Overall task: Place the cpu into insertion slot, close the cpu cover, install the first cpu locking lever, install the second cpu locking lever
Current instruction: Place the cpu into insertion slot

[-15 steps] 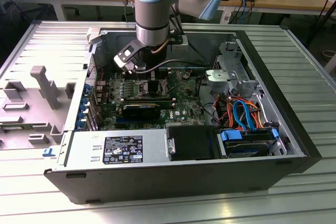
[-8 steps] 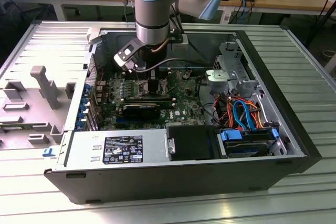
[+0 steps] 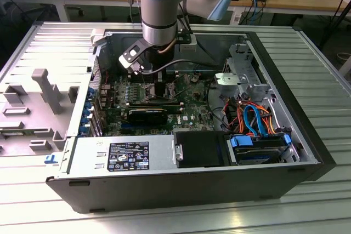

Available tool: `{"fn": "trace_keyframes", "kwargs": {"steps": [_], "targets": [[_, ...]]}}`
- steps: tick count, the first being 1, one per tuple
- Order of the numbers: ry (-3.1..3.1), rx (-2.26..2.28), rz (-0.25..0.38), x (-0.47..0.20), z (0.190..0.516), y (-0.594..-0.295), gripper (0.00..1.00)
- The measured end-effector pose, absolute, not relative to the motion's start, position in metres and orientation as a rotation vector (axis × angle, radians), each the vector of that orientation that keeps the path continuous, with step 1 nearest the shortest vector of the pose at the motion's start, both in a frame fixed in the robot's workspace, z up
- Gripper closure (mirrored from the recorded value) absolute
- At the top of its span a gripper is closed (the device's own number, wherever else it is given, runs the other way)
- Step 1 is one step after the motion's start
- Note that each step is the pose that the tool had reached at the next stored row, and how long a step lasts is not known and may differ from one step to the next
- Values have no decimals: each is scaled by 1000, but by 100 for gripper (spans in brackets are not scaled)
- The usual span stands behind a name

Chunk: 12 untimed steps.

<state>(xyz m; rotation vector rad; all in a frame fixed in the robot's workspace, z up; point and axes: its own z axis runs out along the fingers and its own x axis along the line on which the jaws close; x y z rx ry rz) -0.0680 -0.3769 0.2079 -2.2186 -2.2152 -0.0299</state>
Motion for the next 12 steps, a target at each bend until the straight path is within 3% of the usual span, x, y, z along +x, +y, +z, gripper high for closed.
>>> {"fn": "trace_keyframes", "kwargs": {"steps": [12], "targets": [[-2257, -2175, -30, -67, 208, -377, 38]]}}
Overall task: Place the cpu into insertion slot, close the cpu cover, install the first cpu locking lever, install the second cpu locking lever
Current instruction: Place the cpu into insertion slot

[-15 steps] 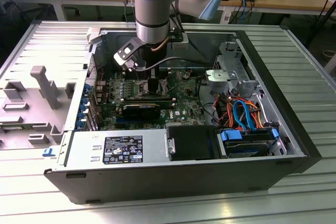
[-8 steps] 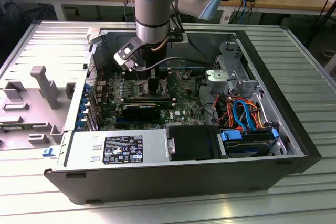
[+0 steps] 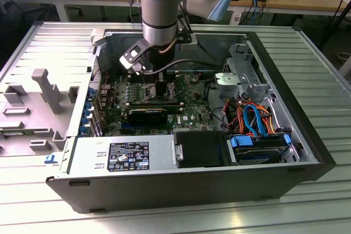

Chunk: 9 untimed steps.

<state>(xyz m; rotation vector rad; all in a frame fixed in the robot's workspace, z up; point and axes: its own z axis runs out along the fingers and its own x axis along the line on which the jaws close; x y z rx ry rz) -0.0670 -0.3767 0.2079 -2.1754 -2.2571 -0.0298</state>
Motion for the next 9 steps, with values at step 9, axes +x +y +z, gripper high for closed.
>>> {"fn": "trace_keyframes", "kwargs": {"steps": [9], "targets": [[-2263, -2169, -29, -63, 208, -374, 38]]}}
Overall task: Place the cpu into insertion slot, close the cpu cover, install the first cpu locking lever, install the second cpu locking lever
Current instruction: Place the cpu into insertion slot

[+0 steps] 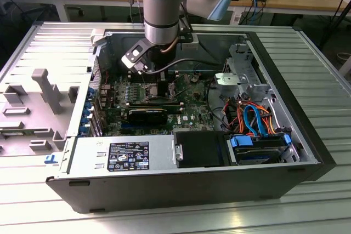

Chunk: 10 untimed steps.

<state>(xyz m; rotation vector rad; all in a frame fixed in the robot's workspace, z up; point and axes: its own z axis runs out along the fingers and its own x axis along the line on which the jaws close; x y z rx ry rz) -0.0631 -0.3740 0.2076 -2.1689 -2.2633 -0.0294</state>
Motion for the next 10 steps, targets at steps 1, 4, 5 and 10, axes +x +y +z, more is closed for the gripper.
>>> {"fn": "trace_keyframes", "kwargs": {"steps": [1, 4, 5, 10], "targets": [[-2263, -2169, -29, -63, 208, -374, 38], [-2263, -2169, -29, -62, 207, -374, 38], [-2264, -2169, -29, -62, 207, -374, 38], [-2274, -2158, -29, -61, 207, -377, 38]]}}
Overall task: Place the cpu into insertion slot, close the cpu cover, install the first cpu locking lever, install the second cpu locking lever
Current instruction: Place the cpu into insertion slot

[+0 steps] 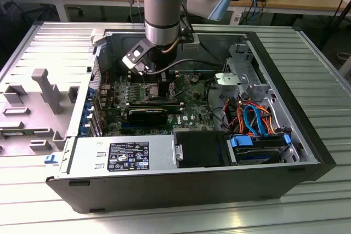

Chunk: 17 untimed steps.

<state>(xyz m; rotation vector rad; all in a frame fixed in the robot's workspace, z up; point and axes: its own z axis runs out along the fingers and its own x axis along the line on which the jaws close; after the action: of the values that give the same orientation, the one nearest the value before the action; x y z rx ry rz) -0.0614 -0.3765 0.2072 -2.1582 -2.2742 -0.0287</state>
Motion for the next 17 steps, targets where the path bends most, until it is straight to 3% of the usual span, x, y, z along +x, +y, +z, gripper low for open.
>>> {"fn": "trace_keyframes", "kwargs": {"steps": [17], "targets": [[-2340, -2086, -28, -56, 203, -376, 38]]}}
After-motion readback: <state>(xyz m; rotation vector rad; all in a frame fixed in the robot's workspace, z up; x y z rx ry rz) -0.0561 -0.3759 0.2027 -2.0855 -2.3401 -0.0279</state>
